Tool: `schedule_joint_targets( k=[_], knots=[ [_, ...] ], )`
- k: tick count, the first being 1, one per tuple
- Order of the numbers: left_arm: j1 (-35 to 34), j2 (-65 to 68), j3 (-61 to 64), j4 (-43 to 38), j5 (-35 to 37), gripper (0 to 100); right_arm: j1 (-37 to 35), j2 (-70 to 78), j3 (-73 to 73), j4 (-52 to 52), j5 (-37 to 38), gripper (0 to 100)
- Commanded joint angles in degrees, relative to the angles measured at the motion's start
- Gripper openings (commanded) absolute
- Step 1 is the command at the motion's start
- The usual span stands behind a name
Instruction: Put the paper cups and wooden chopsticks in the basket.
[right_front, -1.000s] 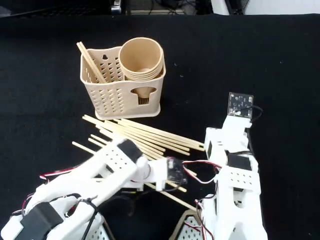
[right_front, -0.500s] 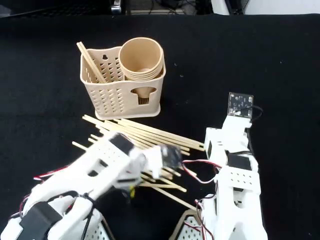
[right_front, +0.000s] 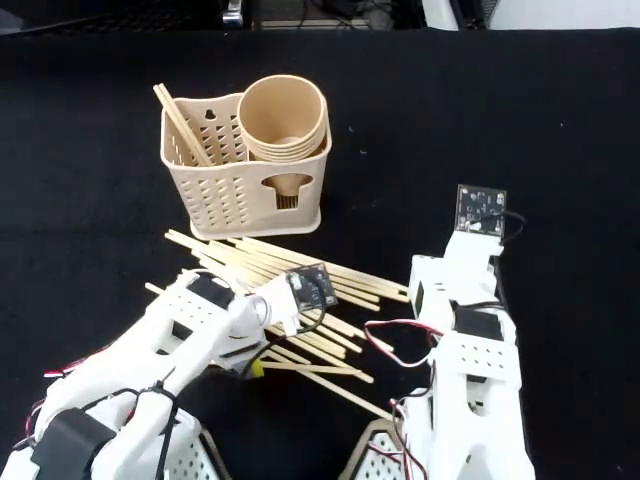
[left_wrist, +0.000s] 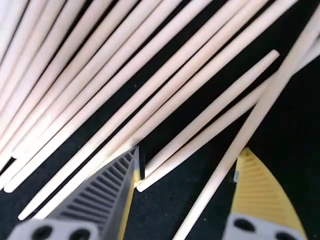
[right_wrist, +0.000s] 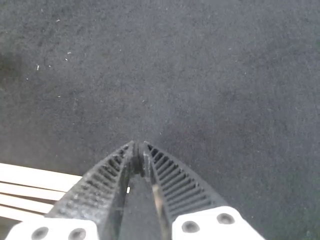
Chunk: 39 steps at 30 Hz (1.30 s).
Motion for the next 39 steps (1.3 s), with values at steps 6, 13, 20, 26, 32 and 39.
schedule_joint_targets(
  k=[6,13,20,26,32,39],
  knots=[
    [0.0,-0.4,0.2,7.3,-4.4,26,-0.7,-1.3,-0.6,-1.1,0.7,2.1],
    [0.0,-0.4,0.2,7.8,-5.4,7,-0.7,-1.3,-0.6,-1.1,0.7,2.1],
    [0.0,-0.5,0.1,7.9,-5.2,5,-0.7,-1.3,-0.6,-1.1,0.7,2.1],
    [0.0,-0.5,-4.8,15.6,-5.0,5,-0.7,-1.3,-0.7,-1.1,0.7,2.1],
    [-2.7,-0.5,-8.4,19.3,-5.1,5,-0.7,-1.3,-0.7,-1.1,0.7,2.1],
    [-5.5,0.1,-7.0,12.2,-5.1,5,-0.7,-1.3,-0.7,-1.1,0.7,2.1]
  ],
)
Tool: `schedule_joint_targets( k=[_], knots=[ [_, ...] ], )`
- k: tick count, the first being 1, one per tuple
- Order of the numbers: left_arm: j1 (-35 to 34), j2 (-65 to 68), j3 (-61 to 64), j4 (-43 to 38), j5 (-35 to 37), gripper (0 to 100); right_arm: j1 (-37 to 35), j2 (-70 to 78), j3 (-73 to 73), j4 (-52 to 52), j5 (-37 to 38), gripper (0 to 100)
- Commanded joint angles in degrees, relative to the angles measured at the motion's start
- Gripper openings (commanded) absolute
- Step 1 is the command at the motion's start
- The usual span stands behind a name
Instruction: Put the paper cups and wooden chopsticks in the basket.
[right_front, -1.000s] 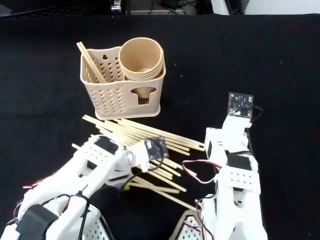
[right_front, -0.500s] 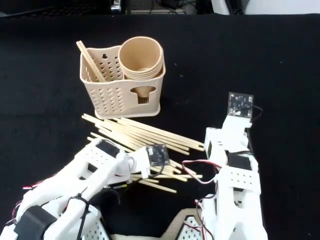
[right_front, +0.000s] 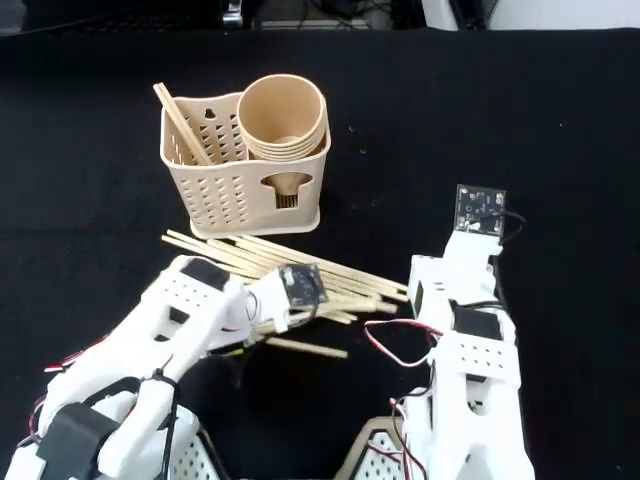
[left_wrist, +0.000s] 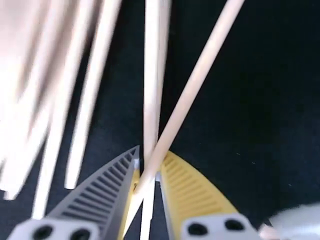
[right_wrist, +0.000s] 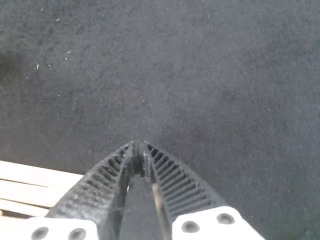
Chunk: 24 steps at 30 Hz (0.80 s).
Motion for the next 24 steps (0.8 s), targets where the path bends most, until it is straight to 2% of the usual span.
schedule_joint_targets(
  k=[1,7,13,21,24],
  knots=[
    [-0.7,-0.4,-0.6,-1.6,-0.4,6,-0.7,-1.3,-0.7,-1.1,0.7,2.1],
    [-0.9,-0.5,0.6,-1.8,-0.4,6,-0.7,-1.3,-0.7,-1.1,0.7,2.1],
    [-0.6,-0.7,2.2,-1.7,-0.3,16,-0.7,-1.3,-0.6,-1.1,0.7,2.1],
    [-0.6,-0.8,1.1,0.6,-0.2,15,-0.7,-1.2,-0.6,-1.1,0.7,2.1],
    [-0.1,-0.8,0.8,0.6,2.3,15,-0.7,-1.2,-0.6,-1.1,0.7,2.1]
  ],
)
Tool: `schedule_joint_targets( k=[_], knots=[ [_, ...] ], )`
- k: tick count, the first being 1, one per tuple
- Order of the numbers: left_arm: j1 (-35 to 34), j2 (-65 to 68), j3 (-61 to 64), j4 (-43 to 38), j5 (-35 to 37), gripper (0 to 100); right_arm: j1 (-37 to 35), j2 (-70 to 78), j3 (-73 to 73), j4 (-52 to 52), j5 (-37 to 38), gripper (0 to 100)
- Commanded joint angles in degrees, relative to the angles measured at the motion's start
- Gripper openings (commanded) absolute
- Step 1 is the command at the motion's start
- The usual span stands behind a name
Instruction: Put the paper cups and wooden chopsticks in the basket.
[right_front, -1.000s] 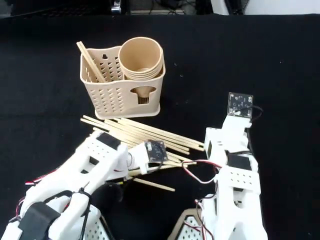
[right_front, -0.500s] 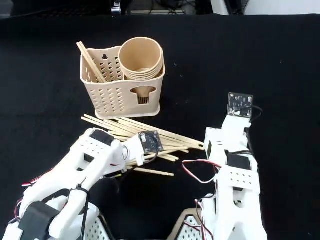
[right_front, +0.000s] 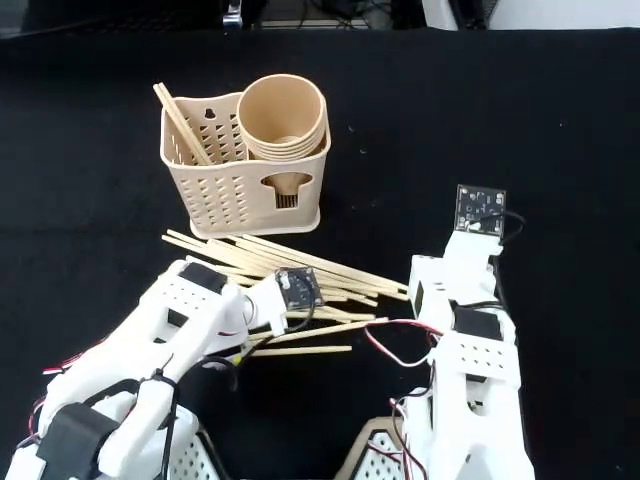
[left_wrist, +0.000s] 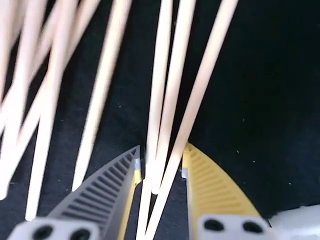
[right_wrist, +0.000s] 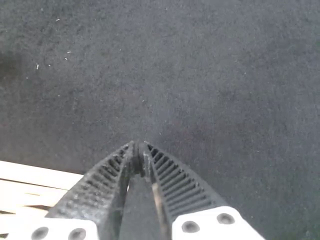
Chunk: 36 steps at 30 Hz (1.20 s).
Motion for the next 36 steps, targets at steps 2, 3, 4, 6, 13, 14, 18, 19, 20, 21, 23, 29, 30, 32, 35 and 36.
schedule_joint_targets(
  k=[2,3,4,6,13,14,18,19,20,21,23,29,30,32,35,36],
  knots=[
    [2.1,-1.0,-1.5,1.7,3.2,15,-0.7,-1.2,-0.6,-1.1,0.7,2.1],
    [3.3,-1.0,-1.7,2.9,3.7,15,-0.7,-1.2,-0.6,-1.1,0.7,2.1],
    [4.9,-1.0,-1.7,3.5,4.3,15,-0.7,-1.2,-0.6,-1.1,0.7,2.1],
    [7.4,-1.0,-1.5,4.0,5.9,15,-0.7,-1.2,-0.6,-1.1,0.7,2.1],
    [9.7,-1.0,-2.0,4.2,7.6,15,-0.7,-1.2,-0.6,-1.1,0.7,2.1],
    [9.5,-1.1,-2.1,4.2,7.6,15,-0.7,-1.2,-0.6,-1.1,0.7,2.1],
    [9.1,-4.6,-0.5,4.1,7.6,15,-0.7,-1.2,-0.6,-1.1,0.7,2.1],
    [9.1,-6.0,0.7,3.7,7.4,15,-0.7,-1.2,-0.6,-1.1,0.7,2.1],
    [9.1,-7.3,1.7,3.1,7.3,15,-0.7,-1.2,-0.6,-1.1,0.7,2.1],
    [9.1,-8.2,2.9,1.7,7.3,15,-0.7,-1.2,-0.7,-1.1,0.7,2.1],
    [9.0,-10.0,5.1,-1.9,7.2,15,-0.7,-1.2,-0.7,-1.1,0.7,2.1],
    [9.1,-10.7,9.5,-8.9,7.2,3,-0.7,-1.2,-0.5,-1.1,0.7,2.1],
    [9.1,-10.5,9.5,-8.8,7.2,3,-0.7,-1.2,-0.5,-1.1,0.7,2.1],
    [9.1,-10.5,9.2,-8.8,7.2,3,-0.7,-1.2,-0.5,-1.1,0.7,2.1],
    [9.1,-10.9,7.0,-7.6,7.2,3,-0.7,-1.2,-0.6,-1.1,0.7,2.1],
    [9.1,-10.9,5.6,-6.5,7.2,3,-0.7,-1.2,-0.6,-1.1,0.7,2.1]
  ],
)
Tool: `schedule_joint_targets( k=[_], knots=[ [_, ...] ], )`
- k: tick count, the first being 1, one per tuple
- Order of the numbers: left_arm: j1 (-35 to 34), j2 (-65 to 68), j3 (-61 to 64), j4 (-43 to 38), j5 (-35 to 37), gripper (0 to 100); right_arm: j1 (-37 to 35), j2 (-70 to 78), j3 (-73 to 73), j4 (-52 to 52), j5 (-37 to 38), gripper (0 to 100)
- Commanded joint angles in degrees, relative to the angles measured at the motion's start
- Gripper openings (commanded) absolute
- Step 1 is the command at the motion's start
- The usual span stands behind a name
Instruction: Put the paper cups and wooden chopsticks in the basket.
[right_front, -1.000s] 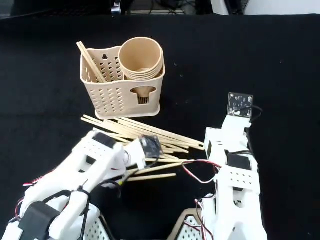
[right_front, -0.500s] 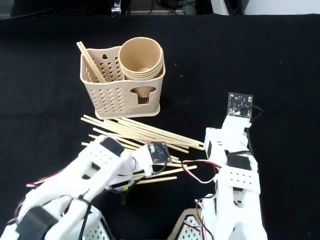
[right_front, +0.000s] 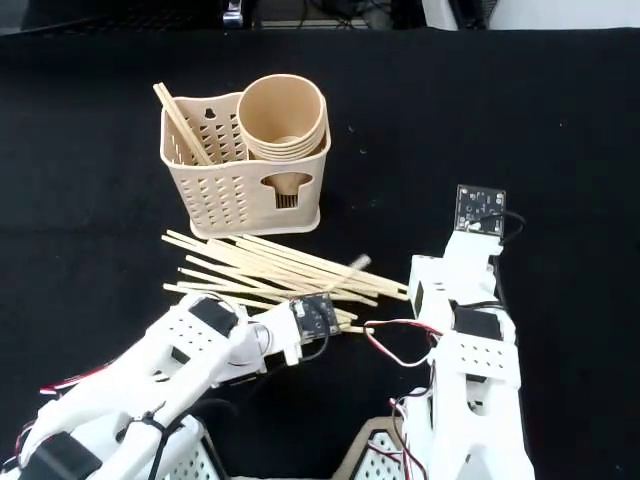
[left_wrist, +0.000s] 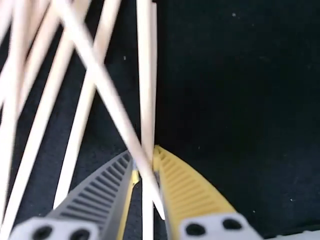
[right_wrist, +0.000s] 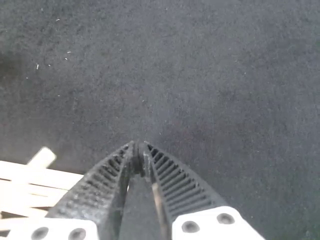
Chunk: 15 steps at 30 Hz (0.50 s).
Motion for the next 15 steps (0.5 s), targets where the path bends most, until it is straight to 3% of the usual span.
schedule_joint_targets(
  k=[1,4,10,15],
  knots=[
    [-0.3,-1.1,-5.3,1.3,-0.2,3,-0.7,-1.2,-0.6,-1.1,0.7,2.1],
    [0.2,-1.1,-8.4,5.0,-0.4,3,-0.7,-1.2,-0.5,-1.1,0.7,2.1],
    [-1.1,-1.1,-9.6,15.5,-8.1,3,-0.7,-1.2,-0.5,-1.1,0.7,2.1],
    [-2.1,-1.1,-8.1,13.3,-8.1,4,-0.7,-1.2,-0.6,-1.1,0.7,2.1]
  ],
)
